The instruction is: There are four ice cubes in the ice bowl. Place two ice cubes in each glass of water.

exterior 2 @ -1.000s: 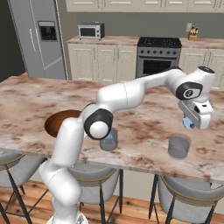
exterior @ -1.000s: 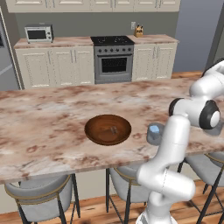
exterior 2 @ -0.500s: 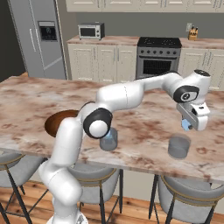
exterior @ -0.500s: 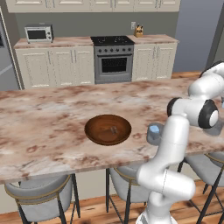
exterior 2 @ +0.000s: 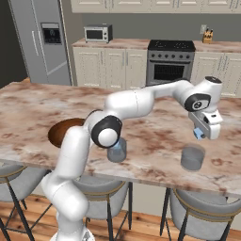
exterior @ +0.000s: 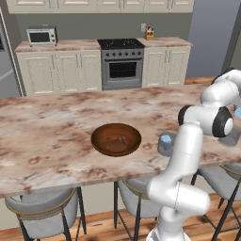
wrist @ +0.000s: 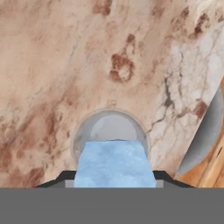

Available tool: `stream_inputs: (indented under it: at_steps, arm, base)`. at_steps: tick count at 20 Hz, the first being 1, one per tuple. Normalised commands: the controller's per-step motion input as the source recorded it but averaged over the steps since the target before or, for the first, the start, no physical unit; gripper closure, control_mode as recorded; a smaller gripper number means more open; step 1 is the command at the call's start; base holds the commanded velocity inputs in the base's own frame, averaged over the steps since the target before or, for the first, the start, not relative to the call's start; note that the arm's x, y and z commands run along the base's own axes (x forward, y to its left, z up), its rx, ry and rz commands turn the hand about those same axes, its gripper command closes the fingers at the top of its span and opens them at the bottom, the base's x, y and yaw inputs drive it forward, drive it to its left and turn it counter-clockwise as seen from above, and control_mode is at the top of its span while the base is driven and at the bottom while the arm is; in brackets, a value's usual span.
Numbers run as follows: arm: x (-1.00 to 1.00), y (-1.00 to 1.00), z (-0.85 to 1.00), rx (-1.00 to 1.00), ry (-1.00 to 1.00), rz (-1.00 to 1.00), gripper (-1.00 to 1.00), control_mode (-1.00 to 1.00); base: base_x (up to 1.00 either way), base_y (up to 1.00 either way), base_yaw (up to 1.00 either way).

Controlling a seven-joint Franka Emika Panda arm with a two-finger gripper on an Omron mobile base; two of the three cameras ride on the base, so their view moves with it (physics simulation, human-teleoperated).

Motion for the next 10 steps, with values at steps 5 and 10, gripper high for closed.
stream_inputs:
  at_steps: [5,10]
  arm:
    - [0.22,-0.05,-0.12,0.00,0.00,0.00,1.00,-1.00]
    - [0.28,-0.08,-0.11,0.00,0.00,0.00,1.00,-1.00]
  base:
    - [0.00,0.00,0.00]
    - [0.00,0.00,0.00]
